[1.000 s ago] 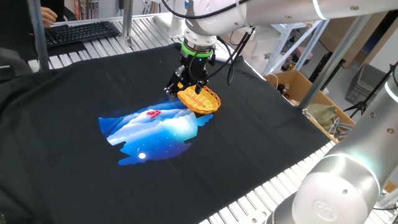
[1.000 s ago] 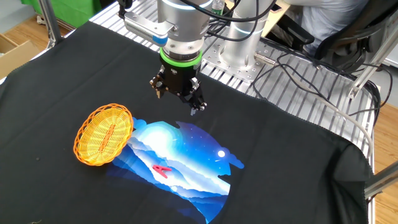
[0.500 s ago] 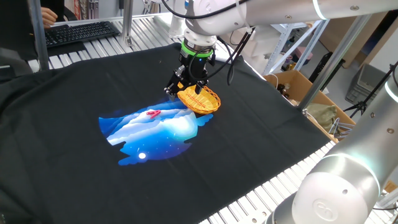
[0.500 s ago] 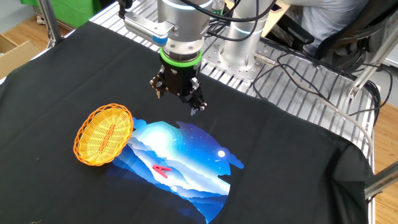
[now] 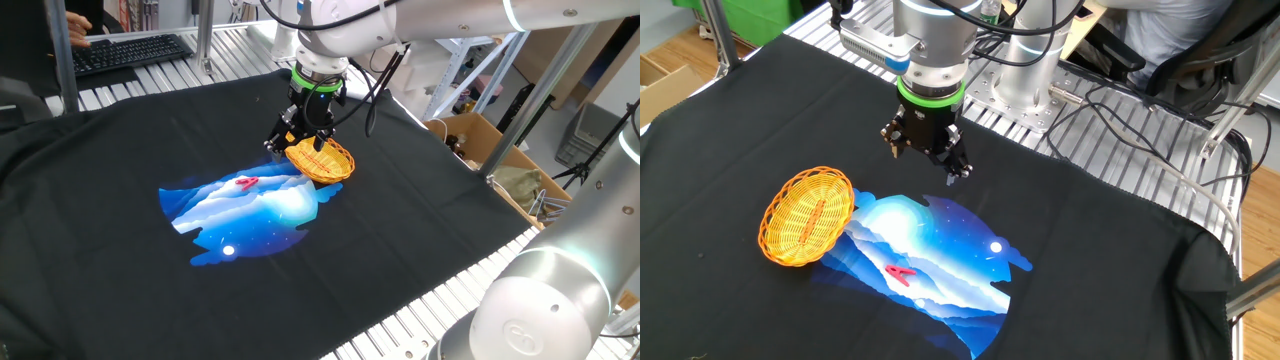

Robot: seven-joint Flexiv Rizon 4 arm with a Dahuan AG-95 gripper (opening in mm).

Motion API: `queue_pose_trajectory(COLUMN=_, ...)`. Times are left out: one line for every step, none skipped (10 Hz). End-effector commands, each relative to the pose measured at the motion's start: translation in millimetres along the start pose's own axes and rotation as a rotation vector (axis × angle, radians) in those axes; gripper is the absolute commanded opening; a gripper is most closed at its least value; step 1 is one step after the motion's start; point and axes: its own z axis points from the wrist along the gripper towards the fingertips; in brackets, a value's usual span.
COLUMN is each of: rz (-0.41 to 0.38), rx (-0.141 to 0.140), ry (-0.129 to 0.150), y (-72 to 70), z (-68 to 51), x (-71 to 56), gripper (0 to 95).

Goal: Use a clamp

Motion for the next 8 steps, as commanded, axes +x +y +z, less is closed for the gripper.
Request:
queue_pose_trajectory(rz=0.182, rx=-0.055, ry=-0.033, y=0.0, z=0.4, x=0.3, gripper=0.0)
queue_pose_trajectory(rz=0.183, rx=-0.055, ry=-0.033, y=0.2, z=0.9, x=0.7, gripper=0.0)
queue_pose_trajectory(rz=0.183, rx=-0.055, ry=-0.031, y=0.3, z=1.1, x=0.8, gripper=0.0)
queue_pose_trajectory(rz=0.182, rx=-0.055, ry=-0.031, y=0.4, z=1.3, x=0.7, gripper=0.0)
queue_pose_trajectory(rz=0.183, rx=-0.055, ry=-0.030, y=0.4, z=1.5, x=0.7, gripper=0.0)
queue_pose_trajectory(rz=0.183, rx=-0.055, ry=-0.030, y=0.4, z=1.5, x=0.7, gripper=0.0)
queue_pose_trajectory(rz=0.182, rx=-0.055, ry=-0.030, y=0.5, z=1.6, x=0.7, gripper=0.0)
queue_pose_trajectory(rz=0.182, rx=-0.055, ry=-0.030, y=0.6, z=1.9, x=0.6, gripper=0.0)
